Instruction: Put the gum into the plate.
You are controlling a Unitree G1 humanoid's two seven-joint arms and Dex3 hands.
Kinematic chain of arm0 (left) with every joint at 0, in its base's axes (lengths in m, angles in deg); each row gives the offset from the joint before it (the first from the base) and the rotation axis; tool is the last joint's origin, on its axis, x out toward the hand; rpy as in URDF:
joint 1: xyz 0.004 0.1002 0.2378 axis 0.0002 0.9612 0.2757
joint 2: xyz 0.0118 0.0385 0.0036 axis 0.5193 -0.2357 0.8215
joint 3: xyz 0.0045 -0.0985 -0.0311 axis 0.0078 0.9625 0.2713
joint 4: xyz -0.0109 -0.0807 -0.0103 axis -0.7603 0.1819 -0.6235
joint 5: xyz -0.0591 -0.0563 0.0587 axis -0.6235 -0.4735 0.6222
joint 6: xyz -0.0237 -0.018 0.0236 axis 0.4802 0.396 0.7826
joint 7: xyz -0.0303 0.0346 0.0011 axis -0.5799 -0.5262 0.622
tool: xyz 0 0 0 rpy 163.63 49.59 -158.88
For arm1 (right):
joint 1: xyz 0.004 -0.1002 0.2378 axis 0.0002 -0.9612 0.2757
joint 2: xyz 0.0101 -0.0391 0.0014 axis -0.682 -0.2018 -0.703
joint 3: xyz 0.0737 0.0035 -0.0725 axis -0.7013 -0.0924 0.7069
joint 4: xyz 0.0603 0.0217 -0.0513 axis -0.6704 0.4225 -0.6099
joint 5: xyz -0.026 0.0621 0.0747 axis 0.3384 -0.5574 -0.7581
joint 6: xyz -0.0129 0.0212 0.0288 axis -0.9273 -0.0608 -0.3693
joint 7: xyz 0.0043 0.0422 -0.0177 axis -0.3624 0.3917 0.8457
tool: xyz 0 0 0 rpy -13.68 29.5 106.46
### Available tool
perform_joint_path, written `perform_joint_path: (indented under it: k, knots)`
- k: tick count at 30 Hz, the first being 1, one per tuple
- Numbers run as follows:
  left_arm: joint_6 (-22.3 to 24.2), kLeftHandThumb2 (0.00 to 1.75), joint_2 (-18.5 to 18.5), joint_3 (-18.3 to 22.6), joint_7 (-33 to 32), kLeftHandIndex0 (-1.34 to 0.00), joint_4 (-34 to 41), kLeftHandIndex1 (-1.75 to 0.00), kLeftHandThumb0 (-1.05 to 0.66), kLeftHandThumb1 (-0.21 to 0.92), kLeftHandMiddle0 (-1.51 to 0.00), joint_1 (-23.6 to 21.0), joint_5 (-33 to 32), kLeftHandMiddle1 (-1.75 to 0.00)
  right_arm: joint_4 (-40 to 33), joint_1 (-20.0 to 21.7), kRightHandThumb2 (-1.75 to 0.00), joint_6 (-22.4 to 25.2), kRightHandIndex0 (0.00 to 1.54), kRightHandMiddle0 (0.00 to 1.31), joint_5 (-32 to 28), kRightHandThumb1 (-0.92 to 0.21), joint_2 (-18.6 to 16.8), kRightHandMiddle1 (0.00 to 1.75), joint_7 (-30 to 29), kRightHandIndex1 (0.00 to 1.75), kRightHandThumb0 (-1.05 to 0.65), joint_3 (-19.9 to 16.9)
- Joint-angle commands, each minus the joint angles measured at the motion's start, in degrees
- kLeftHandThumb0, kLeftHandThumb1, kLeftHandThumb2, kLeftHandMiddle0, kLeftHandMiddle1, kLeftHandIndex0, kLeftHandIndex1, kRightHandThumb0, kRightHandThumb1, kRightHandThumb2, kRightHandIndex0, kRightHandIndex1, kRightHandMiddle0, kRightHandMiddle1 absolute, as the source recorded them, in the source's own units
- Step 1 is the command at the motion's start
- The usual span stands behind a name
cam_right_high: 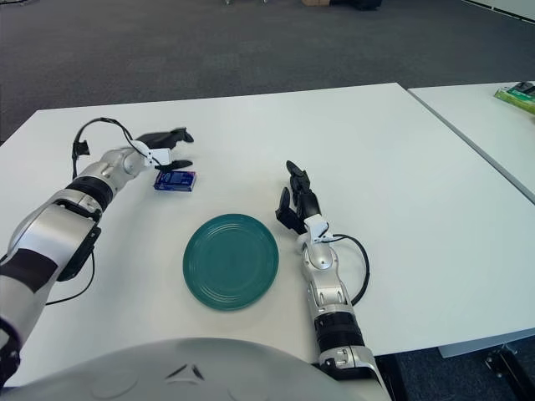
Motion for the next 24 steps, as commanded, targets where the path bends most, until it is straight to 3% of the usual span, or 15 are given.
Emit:
perform_joint_path:
  k: [1, 13, 24]
  knots:
    - [2.41, 0.43, 0.62, -0.96, 0.68, -0.06, -1.27, -0.91, -0.92, 0.92, -0.32, -0.21, 0.44, 0.00, 3.29, -3.46, -1.00, 3.85, 0.08, 0.00, 0.63, -0.92, 0.26, 0.37, -0.27, 0.00, -0.66, -0.03]
    - [3.73, 0.31, -1.68, -3.91, -2.56, -0.05, -1.52, -0.92, -0.91, 0.92, -0.33, 3.35, 0.88, -0.01, 1.64, -4.57, -1.00, 5.43, 0.07, 0.00, 0.65, -0.92, 0.79, 0.34, -0.44, 0.00, -0.65, -0.17]
    - [5.78, 0.22, -1.87, -5.99, -0.85, -0.08, -2.38, -0.94, -0.84, 0.92, -0.38, 5.31, 1.36, -0.02, 1.88, -5.07, -1.01, 3.87, 0.07, 0.00, 0.95, -0.92, 1.13, 0.36, -0.73, 0.00, -0.64, -0.01]
